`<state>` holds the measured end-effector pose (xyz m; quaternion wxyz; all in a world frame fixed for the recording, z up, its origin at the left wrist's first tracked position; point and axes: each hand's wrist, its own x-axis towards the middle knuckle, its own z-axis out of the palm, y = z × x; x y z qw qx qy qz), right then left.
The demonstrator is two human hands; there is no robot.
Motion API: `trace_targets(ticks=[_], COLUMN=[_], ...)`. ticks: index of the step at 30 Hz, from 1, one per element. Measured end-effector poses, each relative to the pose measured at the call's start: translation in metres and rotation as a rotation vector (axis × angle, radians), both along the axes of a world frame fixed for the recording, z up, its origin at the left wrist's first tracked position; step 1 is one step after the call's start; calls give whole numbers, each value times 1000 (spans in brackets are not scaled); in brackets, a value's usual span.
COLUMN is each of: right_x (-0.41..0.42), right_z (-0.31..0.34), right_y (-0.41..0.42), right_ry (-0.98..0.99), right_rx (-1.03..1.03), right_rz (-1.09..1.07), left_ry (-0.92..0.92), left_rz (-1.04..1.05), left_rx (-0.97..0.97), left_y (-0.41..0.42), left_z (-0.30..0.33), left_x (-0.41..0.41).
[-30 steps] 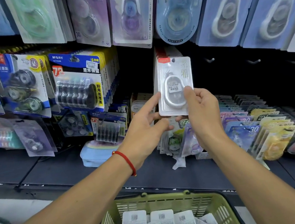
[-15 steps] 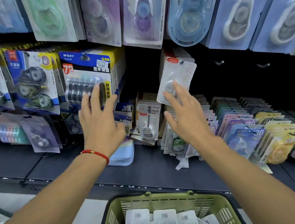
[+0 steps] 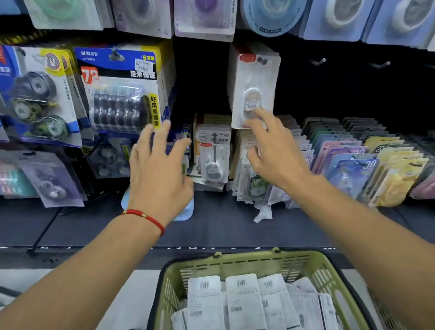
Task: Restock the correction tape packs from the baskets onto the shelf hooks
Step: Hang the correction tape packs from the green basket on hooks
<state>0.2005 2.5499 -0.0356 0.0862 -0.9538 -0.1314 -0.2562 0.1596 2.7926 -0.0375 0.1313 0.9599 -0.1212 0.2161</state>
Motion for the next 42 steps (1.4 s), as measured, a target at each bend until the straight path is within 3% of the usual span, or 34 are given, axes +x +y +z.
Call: trace_targets(ticks=[3,5,7,9,12,16,20,22,25,28,30,33,34,37,38,42], right_x=[-34,-64,-99,-132,-177,-234,-260,-257,-232,-198,-182,-167,-164,-169,-175,-186], right_z=[-38,-70,-103,-132,-170,-211,-231,-228,-215,-199,-193,-204,-212,-243,-253,-268], right_y=[1,8,19,32,56,85,89,84,78,72,70,61,52,15,4,-11], right_ry=[396,699,878,987,1140,1377,1146,1185,1125,1013,994,921,927,1030,1058,1010], right_rx=[130,61,-49,-88,-29,-25,15,312,915,1309,1424,1116,908,-25,-202,-433], right_rz=[58,142,239,359,566,703,740,659,227,29,14,-2,-12,105,158,225], left_ry=[370,756,1074,1229,1262,1313,1279,1189,1145,1221,1277,1203,1177,1134,1127,1105], left_rz=[-253,-441,-518,-482,-378,-292,-158,-75,80,33,-14,45,67,185,216,236], left_rx=[129,317,514,647,682,489,248,65,-419,-604,-755,-869,-847,-864,-903,-959], left_y=[0,6,15,27,42,47,50,54,52,40,29,19,20,31,34,30], left_z=[-16,-32,-53,-77,-105,-123,-134,-136,-138,-141,-155,-171,-174,-178,-179,-177], left_x=[-25,-50,-78,-102,-125,-144,-146,-140,-132,-141,-150,-159,-158,-154,-152,-151])
